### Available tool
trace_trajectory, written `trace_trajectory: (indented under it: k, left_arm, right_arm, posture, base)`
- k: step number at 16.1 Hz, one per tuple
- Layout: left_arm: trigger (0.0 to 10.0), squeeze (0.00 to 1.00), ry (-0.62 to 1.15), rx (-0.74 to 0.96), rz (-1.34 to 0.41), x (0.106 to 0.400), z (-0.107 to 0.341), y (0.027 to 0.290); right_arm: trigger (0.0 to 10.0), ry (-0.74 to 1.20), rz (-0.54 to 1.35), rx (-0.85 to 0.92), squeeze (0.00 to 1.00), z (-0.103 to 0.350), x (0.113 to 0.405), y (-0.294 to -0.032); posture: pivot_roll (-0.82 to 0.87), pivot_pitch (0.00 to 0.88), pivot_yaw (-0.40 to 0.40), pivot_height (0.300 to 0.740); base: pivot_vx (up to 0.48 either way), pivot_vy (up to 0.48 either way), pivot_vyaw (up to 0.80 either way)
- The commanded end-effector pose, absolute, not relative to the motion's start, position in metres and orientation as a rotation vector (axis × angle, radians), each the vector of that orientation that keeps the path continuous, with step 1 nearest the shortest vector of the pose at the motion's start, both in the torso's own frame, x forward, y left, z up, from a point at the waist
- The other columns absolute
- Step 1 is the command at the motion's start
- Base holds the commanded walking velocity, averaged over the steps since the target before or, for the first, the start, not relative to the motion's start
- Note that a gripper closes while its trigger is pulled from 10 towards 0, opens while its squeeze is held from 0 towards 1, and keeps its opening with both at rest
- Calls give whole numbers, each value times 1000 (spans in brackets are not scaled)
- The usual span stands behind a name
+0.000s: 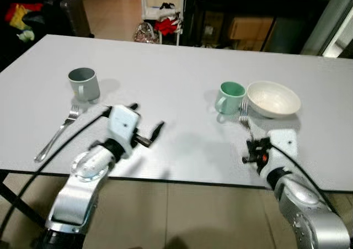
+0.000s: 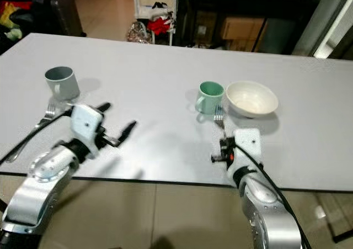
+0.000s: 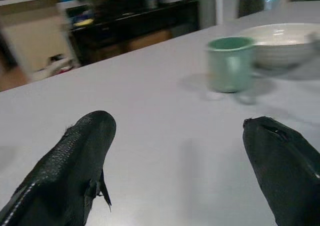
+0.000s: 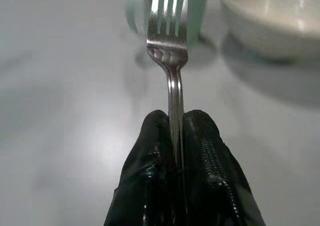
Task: Setting the table
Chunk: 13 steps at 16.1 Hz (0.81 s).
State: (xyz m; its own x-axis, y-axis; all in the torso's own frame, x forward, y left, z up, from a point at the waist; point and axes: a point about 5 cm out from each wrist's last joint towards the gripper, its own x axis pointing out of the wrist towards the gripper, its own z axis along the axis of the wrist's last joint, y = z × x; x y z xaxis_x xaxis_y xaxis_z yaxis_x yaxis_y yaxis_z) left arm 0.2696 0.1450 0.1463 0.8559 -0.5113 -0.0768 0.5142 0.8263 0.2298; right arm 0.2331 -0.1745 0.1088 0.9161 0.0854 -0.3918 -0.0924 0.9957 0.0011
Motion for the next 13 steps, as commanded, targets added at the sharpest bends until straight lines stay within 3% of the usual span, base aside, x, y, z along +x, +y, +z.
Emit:
trace_trajectory:
  k: [1, 5, 13]
  left_arm:
    - [10000, 0, 5, 258, -599, 268, 153, 143]
    - [10000, 0, 63, 274, -795, 258, 155, 138]
    - [10000, 0, 124, 295, -876, 250, 152, 142]
  right_arm:
    - [10000, 420, 96, -18, 0, 111, 239, -174]
    - [10000, 508, 79, -10, 0, 100, 254, -171]
    - [10000, 583, 98, 9, 0, 90, 297, -145]
  posture:
    - [-51, 0, -36, 740]
    - [-37, 0, -35, 740]
    - [-42, 35, -27, 740]
  base:
    - [0, 0, 0]
    - [0, 0, 0]
    - [0, 0, 0]
